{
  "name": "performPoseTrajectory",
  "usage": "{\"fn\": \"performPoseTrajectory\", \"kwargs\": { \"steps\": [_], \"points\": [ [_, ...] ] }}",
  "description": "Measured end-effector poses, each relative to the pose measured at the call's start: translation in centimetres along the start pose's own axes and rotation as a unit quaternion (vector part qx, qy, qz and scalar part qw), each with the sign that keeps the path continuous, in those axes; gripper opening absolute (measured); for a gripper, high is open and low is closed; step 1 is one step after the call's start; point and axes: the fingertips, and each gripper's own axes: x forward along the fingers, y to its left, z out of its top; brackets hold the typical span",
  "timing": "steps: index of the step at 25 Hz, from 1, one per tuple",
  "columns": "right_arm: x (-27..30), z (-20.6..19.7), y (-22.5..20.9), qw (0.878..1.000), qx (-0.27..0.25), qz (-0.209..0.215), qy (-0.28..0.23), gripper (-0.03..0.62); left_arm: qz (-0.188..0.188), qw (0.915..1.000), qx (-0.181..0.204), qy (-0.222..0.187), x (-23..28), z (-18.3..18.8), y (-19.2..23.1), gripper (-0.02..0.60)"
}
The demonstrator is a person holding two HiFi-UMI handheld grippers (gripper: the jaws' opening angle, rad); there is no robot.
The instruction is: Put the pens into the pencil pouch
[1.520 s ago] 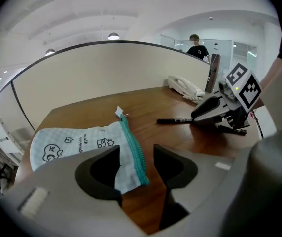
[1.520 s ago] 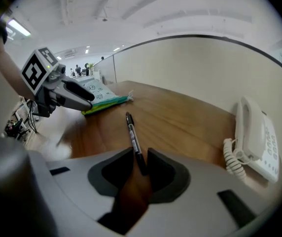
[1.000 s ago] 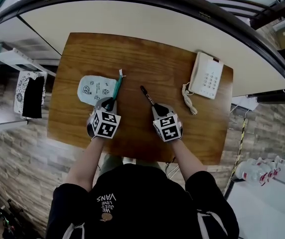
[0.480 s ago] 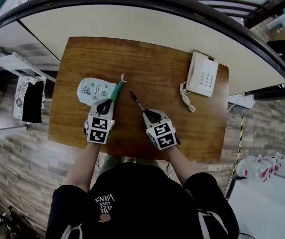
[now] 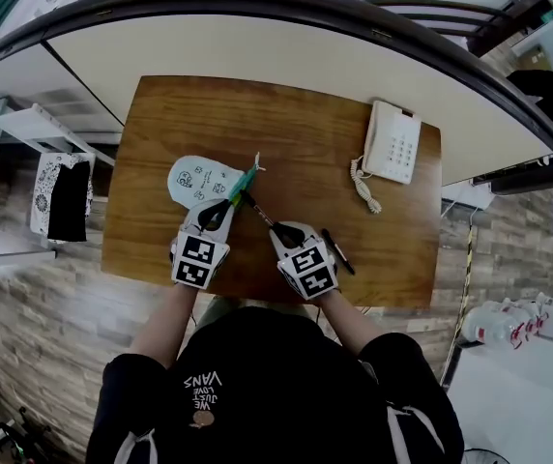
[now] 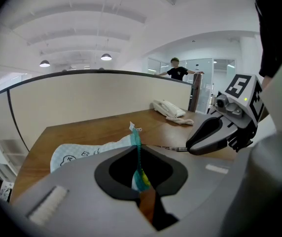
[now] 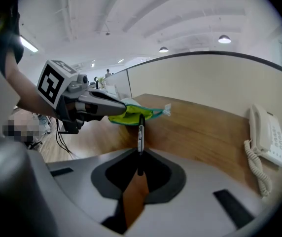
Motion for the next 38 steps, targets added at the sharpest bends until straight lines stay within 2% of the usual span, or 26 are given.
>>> {"fn": "performPoseTrajectory", "kwargs": {
  "steps": [8, 19, 29, 33, 38],
  "points": [
    [-0.1, 1.1, 1.4, 1.000, -0.015, 0.003, -0.004, 0.044, -0.050, 0.9981, 0.034, -0.009, -1.2, 0.5, -3.2, 0.030],
    [1.8, 4.4, 1.8, 1.000, -0.013, 0.015, -0.010, 0.046, -0.076, 0.9956, 0.042, -0.036, -2.9, 1.0, -4.2, 0.031],
    [2.6, 7.1, 1.2, 0.997, 0.034, 0.004, -0.072, 0.062, -0.071, 0.9965, 0.013, -0.044, -3.3, 0.9, -3.0, 0.029],
    [1.2, 6.0, -0.5, 0.995, 0.055, -0.019, -0.075, 0.080, -0.061, 0.9969, -0.005, -0.050, -3.0, 1.2, -2.3, 0.029],
    [-1.7, 1.9, -4.0, 0.994, 0.057, -0.080, -0.041, 0.080, -0.051, 0.9971, -0.016, -0.055, -2.6, 2.1, -1.7, 0.029]
  ]
}}
